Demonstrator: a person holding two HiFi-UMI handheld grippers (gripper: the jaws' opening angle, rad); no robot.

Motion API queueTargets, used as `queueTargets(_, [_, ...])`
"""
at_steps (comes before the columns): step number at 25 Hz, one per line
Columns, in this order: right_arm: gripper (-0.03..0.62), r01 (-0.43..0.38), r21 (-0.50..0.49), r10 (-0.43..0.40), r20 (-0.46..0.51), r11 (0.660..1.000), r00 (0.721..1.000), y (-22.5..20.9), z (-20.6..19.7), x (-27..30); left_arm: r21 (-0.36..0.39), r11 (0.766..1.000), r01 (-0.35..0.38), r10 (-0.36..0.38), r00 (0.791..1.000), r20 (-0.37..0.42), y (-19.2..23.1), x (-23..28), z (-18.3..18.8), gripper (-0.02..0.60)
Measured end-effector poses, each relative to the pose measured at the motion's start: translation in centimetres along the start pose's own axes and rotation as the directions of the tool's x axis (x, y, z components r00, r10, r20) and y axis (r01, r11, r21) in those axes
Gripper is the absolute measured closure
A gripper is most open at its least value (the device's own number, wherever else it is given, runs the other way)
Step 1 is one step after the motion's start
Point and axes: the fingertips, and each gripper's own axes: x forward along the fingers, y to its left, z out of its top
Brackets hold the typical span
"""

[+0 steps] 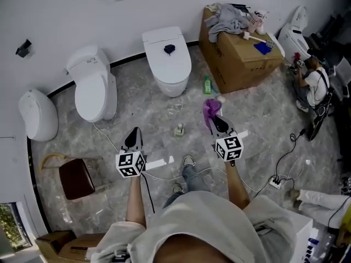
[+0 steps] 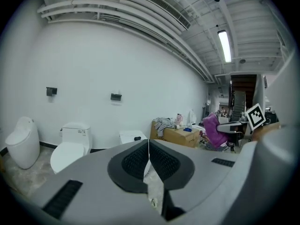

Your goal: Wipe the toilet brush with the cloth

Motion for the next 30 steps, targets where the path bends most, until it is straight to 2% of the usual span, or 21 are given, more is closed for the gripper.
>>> queueTargets(7, [0.525,0.03,-0.028,-0.028,0.058,0.999,0.998,1.5,3.0,-4.6,0.025,1.0,0.009,-0.01,0.998,0.06,-0.8,-4.0,2.7,0.56])
queueTargets(14, [0.525,0.036,-0.051,-0.032,0.077,0.998,0.997,4.2,3.4,-7.8,0.043,0.999,0.006,-0.011,0.995,0.104,-0.8,-7.5,4.0,0.56])
queueTargets(20, [0.525,0.046,-0.055,-0.042,0.083,0.997,0.996,6.0,3.0,-10.0,0.054,0.998,0.016,-0.022,0.993,0.114,-1.3,-9.7,4.2,0.56])
queueTargets(30, [0.526,0.079,-0.074,-0.071,0.094,0.994,0.993,5.8,3.4,-12.5,0.054,0.998,0.041,-0.047,0.991,0.125,-3.2,-11.1,4.0,0.56])
